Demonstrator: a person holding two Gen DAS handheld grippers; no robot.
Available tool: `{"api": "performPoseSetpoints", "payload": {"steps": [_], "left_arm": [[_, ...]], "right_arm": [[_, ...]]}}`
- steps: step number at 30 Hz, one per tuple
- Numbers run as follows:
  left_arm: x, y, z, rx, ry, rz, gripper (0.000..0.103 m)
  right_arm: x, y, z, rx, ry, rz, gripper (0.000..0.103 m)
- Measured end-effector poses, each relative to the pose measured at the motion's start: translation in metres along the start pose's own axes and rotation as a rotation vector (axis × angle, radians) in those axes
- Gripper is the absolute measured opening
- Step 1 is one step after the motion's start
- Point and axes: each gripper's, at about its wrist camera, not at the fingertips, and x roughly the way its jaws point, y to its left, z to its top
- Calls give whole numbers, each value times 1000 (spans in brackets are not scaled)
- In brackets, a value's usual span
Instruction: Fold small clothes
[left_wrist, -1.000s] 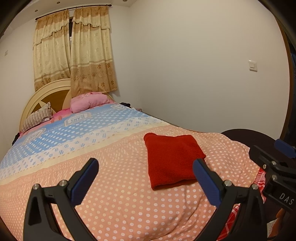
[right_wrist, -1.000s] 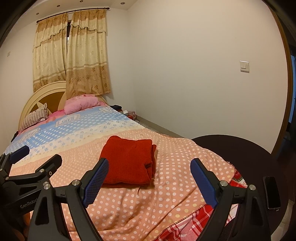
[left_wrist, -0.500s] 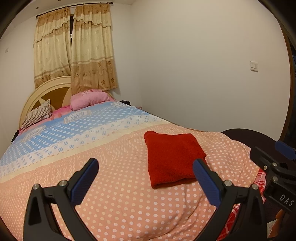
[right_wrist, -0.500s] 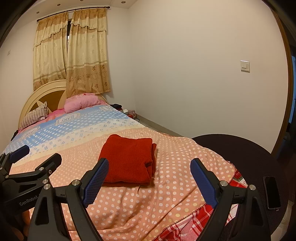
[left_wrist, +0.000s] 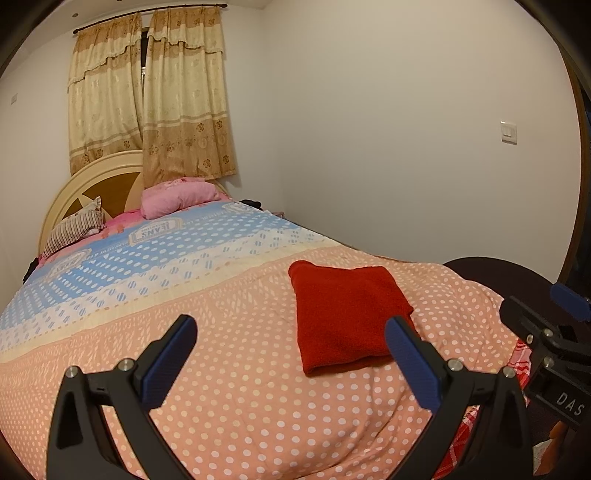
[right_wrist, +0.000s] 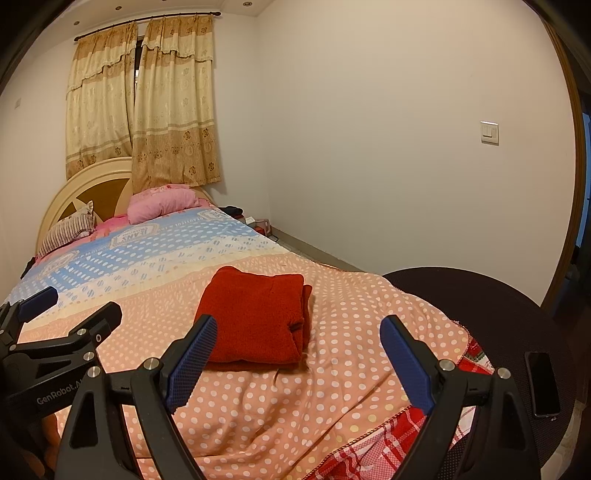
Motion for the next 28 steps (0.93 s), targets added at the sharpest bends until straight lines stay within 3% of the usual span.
{"api": "performPoseSetpoints", "payload": {"steps": [10, 16, 22, 28], "left_arm": [[4, -3, -2, 2, 6, -6, 103], [7, -4, -1, 13, 5, 35, 103], [14, 5, -3, -33, 42, -34, 103], [22, 11, -5, -43, 75, 9, 103]], "right_arm": [[3, -1, -2, -2, 0, -3, 90], [6, -3, -3, -6, -3, -2, 90], [8, -2, -1, -13, 0, -1, 90], [13, -3, -1, -23, 9, -4, 90]]}}
